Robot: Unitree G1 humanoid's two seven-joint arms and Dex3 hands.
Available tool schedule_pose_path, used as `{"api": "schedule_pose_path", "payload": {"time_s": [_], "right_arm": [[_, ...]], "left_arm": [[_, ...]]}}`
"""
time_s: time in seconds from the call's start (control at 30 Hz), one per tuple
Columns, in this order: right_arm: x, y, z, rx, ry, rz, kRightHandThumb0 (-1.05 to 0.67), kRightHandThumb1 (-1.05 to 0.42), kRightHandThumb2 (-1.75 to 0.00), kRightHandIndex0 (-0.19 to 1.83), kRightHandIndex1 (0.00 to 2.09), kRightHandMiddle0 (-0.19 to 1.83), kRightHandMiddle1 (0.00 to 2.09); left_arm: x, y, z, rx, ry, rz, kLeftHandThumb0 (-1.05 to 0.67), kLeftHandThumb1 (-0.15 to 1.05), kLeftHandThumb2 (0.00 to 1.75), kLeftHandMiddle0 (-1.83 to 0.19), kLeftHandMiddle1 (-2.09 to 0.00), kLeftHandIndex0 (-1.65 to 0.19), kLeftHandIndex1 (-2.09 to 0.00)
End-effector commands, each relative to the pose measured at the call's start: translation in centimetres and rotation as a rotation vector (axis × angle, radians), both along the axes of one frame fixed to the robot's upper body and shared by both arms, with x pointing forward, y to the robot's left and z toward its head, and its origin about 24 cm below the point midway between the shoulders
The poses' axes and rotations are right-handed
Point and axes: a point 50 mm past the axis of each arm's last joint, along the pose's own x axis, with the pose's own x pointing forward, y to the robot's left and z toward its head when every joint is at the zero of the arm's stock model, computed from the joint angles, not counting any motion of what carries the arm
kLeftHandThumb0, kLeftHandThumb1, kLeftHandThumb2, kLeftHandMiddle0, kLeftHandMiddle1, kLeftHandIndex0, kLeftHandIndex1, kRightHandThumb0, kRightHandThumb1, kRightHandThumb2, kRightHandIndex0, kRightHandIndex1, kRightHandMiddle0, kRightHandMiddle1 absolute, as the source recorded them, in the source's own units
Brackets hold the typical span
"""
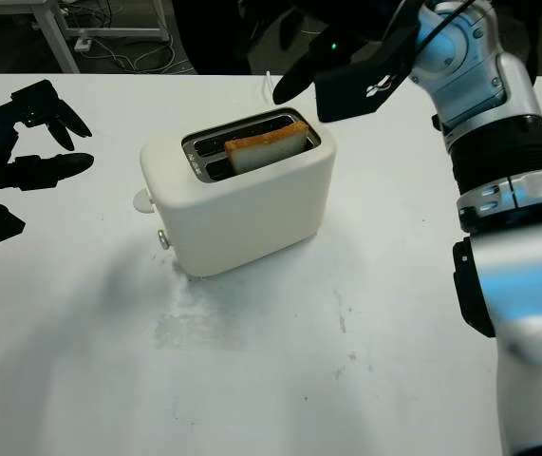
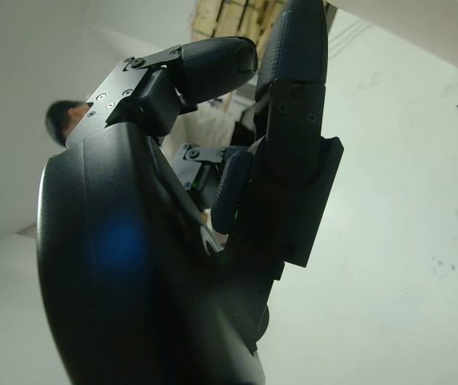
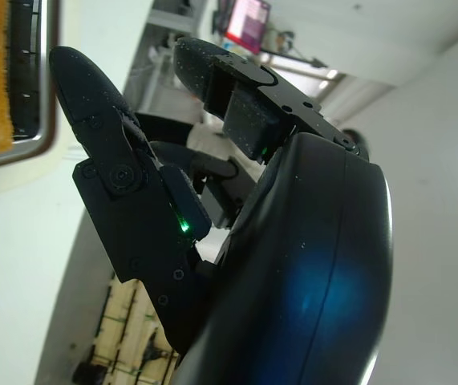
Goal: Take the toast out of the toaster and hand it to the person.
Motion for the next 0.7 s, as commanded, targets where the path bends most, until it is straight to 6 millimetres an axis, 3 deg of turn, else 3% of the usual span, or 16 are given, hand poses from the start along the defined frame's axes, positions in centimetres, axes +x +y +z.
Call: {"api": "schedule_pose_path", "payload": {"time_s": [0.0, 0.4, 0.53, 0.67], "right_arm": [[0.0, 0.4, -0.6, -0.014, 0.025, 0.01, -0.61, -0.63, 0.0, 0.81, 0.88, 0.95, 0.14], [0.4, 0.8, -2.7, -0.076, 0.098, -0.005, -0.55, -0.64, -0.01, 0.72, 0.81, 0.94, 0.09], [0.6, 0.9, -3.6, -0.1, 0.12, -0.003, -0.52, -0.63, -0.01, 0.69, 1.07, 0.96, 0.06], [0.7, 0.9, -4.1, -0.12, 0.154, -0.006, -0.5, -0.65, 0.0, 0.63, 0.84, 0.95, 0.03]], "left_arm": [[-0.1, 0.0, -0.1, -0.006, -0.006, 0.002, -0.78, 0.92, 0.22, -0.58, -1.63, -0.44, -1.47], [-0.1, -0.1, -0.3, -0.01, -0.006, 0.002, -0.79, 0.92, 0.23, -0.57, -1.63, -0.43, -1.46], [-0.1, -0.1, -0.3, -0.013, -0.004, -0.001, -0.79, 0.92, 0.23, -0.57, -1.63, -0.43, -1.46], [-0.1, -0.1, -0.2, -0.01, -0.005, 0.0, -0.79, 0.92, 0.24, -0.57, -1.63, -0.44, -1.46]]}}
